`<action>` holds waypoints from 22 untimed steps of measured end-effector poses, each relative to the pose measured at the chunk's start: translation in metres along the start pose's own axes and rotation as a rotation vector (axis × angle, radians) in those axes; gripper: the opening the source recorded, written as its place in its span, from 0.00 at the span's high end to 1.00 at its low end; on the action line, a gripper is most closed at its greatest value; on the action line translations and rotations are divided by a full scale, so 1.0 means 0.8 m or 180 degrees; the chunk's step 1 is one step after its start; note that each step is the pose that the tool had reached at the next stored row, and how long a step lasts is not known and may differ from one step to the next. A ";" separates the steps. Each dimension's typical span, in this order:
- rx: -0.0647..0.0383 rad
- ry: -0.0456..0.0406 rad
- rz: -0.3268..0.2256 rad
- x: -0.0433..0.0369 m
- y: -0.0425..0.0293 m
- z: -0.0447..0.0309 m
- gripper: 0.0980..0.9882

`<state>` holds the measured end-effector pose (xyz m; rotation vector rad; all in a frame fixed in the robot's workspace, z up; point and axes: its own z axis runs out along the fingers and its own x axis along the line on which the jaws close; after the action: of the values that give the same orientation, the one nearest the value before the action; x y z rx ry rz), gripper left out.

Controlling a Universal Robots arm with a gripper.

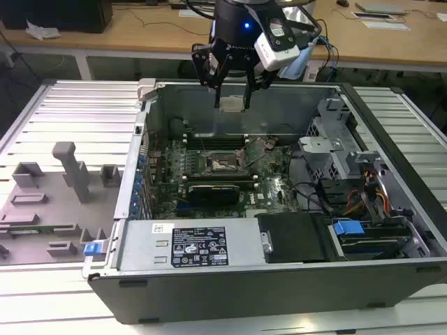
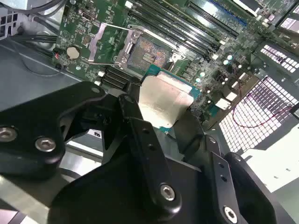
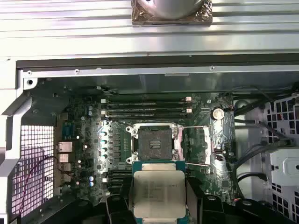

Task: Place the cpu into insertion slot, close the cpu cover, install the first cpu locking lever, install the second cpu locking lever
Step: 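Place the cpu into insertion slot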

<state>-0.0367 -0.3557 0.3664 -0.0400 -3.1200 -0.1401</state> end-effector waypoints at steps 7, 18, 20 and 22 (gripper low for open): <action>0.0000 0.0000 0.0000 0.000 -0.0002 0.0016 0.50; 0.0000 -0.0002 0.0000 0.000 -0.0028 0.0394 0.50; 0.0000 -0.0002 0.0000 0.000 -0.0026 0.0485 0.50; 0.0000 -0.0002 0.0000 0.000 -0.0010 0.0549 0.50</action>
<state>-0.0376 -0.3526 0.3226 -0.0400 -3.1208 -0.1400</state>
